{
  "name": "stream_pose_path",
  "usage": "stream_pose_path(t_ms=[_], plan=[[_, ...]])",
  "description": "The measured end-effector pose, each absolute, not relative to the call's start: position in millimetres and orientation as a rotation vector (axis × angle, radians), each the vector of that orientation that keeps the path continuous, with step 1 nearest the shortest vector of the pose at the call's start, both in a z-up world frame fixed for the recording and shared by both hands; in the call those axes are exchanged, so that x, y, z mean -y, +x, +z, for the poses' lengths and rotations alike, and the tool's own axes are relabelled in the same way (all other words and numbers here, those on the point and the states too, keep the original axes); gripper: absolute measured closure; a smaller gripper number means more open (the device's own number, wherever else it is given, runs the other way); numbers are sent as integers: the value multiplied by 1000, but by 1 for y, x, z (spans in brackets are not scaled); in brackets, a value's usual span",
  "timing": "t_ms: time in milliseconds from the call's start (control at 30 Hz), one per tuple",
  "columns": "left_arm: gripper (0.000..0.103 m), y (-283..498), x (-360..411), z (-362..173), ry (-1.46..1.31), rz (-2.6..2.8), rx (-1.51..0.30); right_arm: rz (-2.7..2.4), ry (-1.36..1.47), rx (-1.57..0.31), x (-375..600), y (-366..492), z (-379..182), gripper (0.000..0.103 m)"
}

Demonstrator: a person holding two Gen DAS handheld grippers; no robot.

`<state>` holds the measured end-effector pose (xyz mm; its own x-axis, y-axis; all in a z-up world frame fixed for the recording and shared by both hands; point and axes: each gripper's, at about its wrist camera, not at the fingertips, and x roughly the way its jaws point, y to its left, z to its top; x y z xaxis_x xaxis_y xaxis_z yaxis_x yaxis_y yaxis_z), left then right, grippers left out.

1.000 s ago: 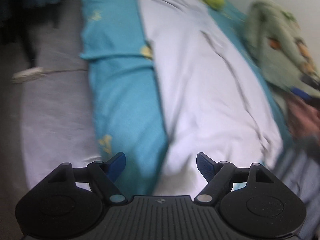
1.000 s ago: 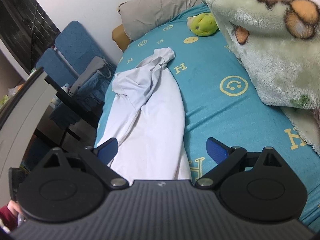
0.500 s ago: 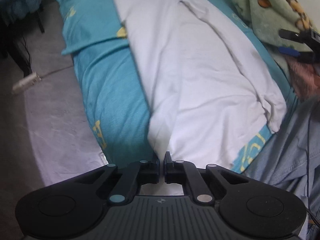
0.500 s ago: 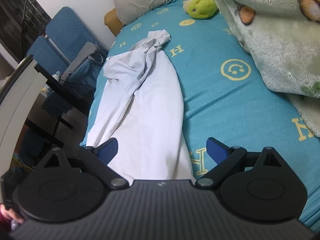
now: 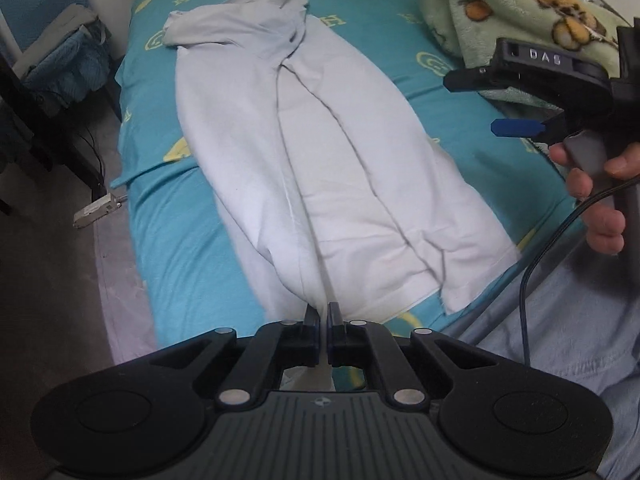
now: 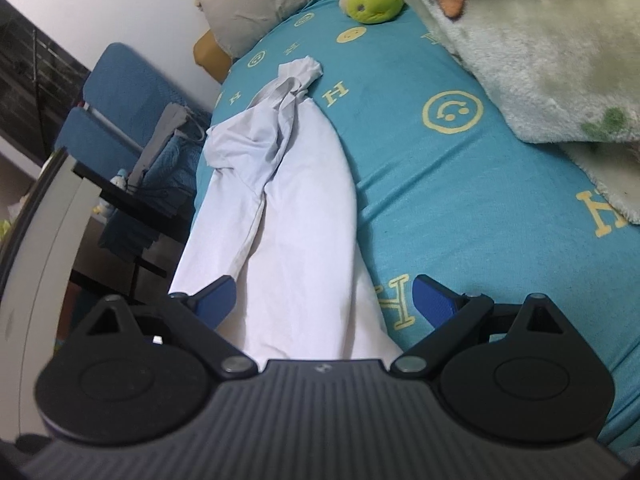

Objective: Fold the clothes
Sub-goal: 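Grasp the hem of the folded shirt with the left gripper, then grasp the shirt hem with the right gripper beside the left gripper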

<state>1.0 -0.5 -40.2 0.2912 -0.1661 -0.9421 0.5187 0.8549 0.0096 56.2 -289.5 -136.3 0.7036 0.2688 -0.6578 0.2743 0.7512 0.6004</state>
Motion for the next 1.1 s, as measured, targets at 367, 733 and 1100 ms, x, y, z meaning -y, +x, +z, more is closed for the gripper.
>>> stream_pose_path(t_ms=[367,733,1100], plan=[[100,-19,26,-105,241,-565,-1147,15,740,-841,289,56,-142,7],[100,-20,-65,-54,-286,-742,-849,31,706,-786,282,55,-136,7],[99,-29,-31,-80,-144,-786,-925,234,839,-835,251,114,-146,36]])
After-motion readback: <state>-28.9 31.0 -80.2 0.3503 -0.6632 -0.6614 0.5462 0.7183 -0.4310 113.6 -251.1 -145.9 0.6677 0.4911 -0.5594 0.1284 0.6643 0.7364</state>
